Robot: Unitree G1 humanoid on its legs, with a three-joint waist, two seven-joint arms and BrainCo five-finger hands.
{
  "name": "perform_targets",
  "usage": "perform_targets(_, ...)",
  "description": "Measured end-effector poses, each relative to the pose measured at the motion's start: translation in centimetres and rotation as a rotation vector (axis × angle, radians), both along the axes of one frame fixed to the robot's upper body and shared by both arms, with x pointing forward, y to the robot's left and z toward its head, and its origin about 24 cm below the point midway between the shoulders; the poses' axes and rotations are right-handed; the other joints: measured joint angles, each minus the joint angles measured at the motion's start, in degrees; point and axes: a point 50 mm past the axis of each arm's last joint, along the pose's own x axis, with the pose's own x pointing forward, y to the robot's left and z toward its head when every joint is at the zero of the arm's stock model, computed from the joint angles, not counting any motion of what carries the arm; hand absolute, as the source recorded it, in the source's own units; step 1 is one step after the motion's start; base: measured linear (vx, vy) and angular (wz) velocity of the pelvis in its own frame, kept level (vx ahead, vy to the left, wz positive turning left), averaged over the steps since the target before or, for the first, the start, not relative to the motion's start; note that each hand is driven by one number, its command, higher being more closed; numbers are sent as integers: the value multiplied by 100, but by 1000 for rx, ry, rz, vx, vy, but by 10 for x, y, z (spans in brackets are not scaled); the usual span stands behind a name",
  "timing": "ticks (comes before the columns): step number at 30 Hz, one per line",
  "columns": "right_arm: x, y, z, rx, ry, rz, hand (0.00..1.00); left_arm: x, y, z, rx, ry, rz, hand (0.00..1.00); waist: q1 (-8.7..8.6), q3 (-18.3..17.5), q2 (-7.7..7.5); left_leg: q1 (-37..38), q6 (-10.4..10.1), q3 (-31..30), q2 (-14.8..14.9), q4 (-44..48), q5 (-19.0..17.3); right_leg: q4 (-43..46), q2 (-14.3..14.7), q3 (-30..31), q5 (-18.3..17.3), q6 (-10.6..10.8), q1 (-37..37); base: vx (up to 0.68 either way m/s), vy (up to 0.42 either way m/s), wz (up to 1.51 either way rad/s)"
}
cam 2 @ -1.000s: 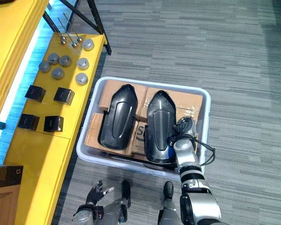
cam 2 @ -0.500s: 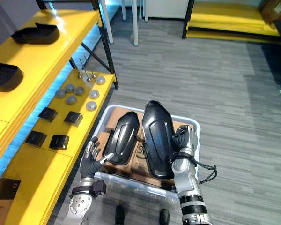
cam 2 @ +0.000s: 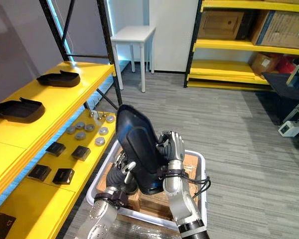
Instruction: Walk over and take plastic housings, then place them on the shelf
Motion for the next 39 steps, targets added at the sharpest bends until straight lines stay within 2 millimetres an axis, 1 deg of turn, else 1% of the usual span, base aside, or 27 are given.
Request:
perform_targets(3, -2, 5, -3, 12, 15, 28, 100, 1, -2, -9, 15, 50, 0, 0, -15, -132, -42, -4, -14, 3, 29, 0, 7, -45, 30, 12, 24, -30, 6, -4, 1, -1)
perform_targets(5, -2, 5, -3, 23, 16, 29, 100, 2, -4, -10, 27, 61, 2, 0, -15, -181, -70, -9, -24, 7, 43, 1, 10, -119, 53, 14, 62, -66, 32, 0, 0, 0)
perform_targets(6, -3, 7, -3, 25, 15, 34, 100, 3, -4, -11, 32, 68, 13, 100, -24, -229, -87, -18, -35, 8, 54, 3, 17, -146, 66, 14, 74, -77, 35, 0, 0, 0)
perform_targets(11, -7, 16, 1, 58, -14, 63, 100, 15, -4, -9, 57, 99, 82, 100, -52, -302, -130, -23, -76, -4, 105, 21, 40, -203, 117, -6, 102, -111, 70, -1, 2, 1)
perform_targets(14, -11, 22, 4, 71, -44, 79, 100, 22, -3, -5, -46, 146, 143, 100, -98, -328, -150, -18, -90, -30, 119, 21, 45, -209, 130, -24, 103, -114, 90, -4, 8, 3)
perform_targets(18, -14, 25, 2, 94, -51, 81, 100, 25, 0, -1, -133, 175, 223, 100, -104, -414, -252, -46, -110, -97, 141, 21, 54, -240, 166, -93, 111, -126, 115, -6, 14, 7)
perform_targets(21, -14, 26, 2, 103, -61, 78, 100, 26, -1, 1, -190, 181, 246, 100, -79, -426, -268, -26, -115, -131, 142, 20, 58, -259, 173, -127, 110, -127, 160, 0, 9, 6)
perform_targets(22, -15, 26, 2, 107, -65, 78, 0, 26, -1, 2, -209, 179, 258, 100, -78, -427, -269, -24, -117, -129, 144, 20, 59, -256, 175, -125, 110, -127, 160, 0, 0, 0)
perform_targets(24, -15, 26, 1, 126, -59, 85, 0, 27, -1, 3, -235, 185, 272, 100, -82, -426, -272, -5, -118, -120, 146, 20, 59, -248, 175, -114, 110, -127, 167, 0, 10, -3)
perform_targets(28, -16, 29, -4, 179, -40, 120, 0, 31, 13, 10, -287, 156, 346, 100, -65, -418, -282, -10, -142, -130, 169, 19, 67, -158, 215, -146, 91, -154, 138, -5, 8, 1)
perform_targets(30, -16, 30, -4, 193, -44, 136, 0, 31, 19, 15, -284, 119, 370, 100, -37, -370, -290, -101, -180, -322, 184, 23, 88, -69, 232, -347, 16, -191, 132, -31, -22, 46)
perform_targets(31, -16, 29, -5, 207, -36, 138, 0, 31, 22, 20, -286, 98, 389, 100, -41, -358, -297, -197, -236, -522, 189, 22, 125, 21, 236, -562, -54, -210, 112, -54, -60, 108)
perform_targets(32, -17, 28, -14, 217, -7, 136, 0, 33, 30, 27, -304, 70, 436, 100, -33, -354, -301, -360, -241, -783, 201, -3, 175, 168, 225, -920, -174, -231, 74, -67, -74, 178)
perform_targets(33, -20, 24, -28, 228, 49, 120, 0, 34, 45, 36, -290, 21, 526, 100, -17, -341, -291, -584, -217, -314, 381, 0, 141, 203, 209, -1429, -209, -258, 98, -52, -65, 177)
perform_targets(34, -23, 21, -34, 237, 74, 116, 0, 35, 52, 41, -278, -6, 568, 100, -14, -320, -281, -663, -216, 15, 478, 16, 141, 195, 206, -1631, -217, -267, 117, -24, -56, 170)
perform_targets(35, -27, 18, -42, 239, 108, 106, 0, 34, 63, 49, -276, -52, 624, 100, -12, -272, -274, -776, -203, 620, 628, 48, 136, 184, 182, -1939, -250, -253, 160, 2, -37, 163)
perform_targets(36, -33, 12, -53, 248, 152, 79, 0, 32, 78, 57, -236, -104, 705, 100, -3, -222, -262, -860, -89, 1542, 808, 148, 93, 188, 135, -2345, -300, -205, 246, 29, -18, 163)
perform_targets(37, -36, 8, -58, 253, 172, 64, 0, 31, 84, 59, -217, -121, 738, 100, 1, -203, -249, -888, -66, 1977, 900, 201, 77, 195, 100, -2518, -320, -177, 306, 75, 29, 184)
perform_targets(38, -42, -3, -66, 262, 200, 21, 0, 26, 95, 60, -106, -158, 806, 100, 0, -194, -236, -907, -66, 2741, 1023, 334, 78, 205, 12, -2886, -409, -55, 449, 135, 73, 162)
perform_targets(39, -44, -13, -67, 274, 199, -22, 0, 16, 107, 59, 5, -186, 861, 100, 13, -182, -215, -914, -46, 3137, 1034, 402, 103, 240, -98, -3167, -476, 37, 563, 153, 102, 148)
